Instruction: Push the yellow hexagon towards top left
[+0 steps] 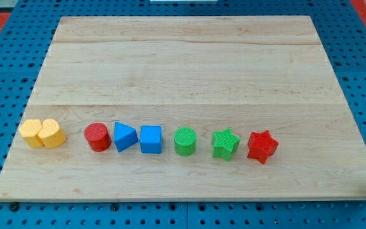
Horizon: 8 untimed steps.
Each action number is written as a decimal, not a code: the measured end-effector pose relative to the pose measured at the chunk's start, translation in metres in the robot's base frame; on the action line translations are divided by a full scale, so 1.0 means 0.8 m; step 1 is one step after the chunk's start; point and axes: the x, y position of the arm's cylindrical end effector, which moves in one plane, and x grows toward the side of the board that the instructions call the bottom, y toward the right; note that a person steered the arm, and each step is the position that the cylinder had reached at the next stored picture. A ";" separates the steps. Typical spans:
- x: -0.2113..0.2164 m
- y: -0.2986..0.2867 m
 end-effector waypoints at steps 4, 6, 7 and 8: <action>-0.049 -0.443; -0.099 -0.639; -0.116 -0.660; -0.188 -0.660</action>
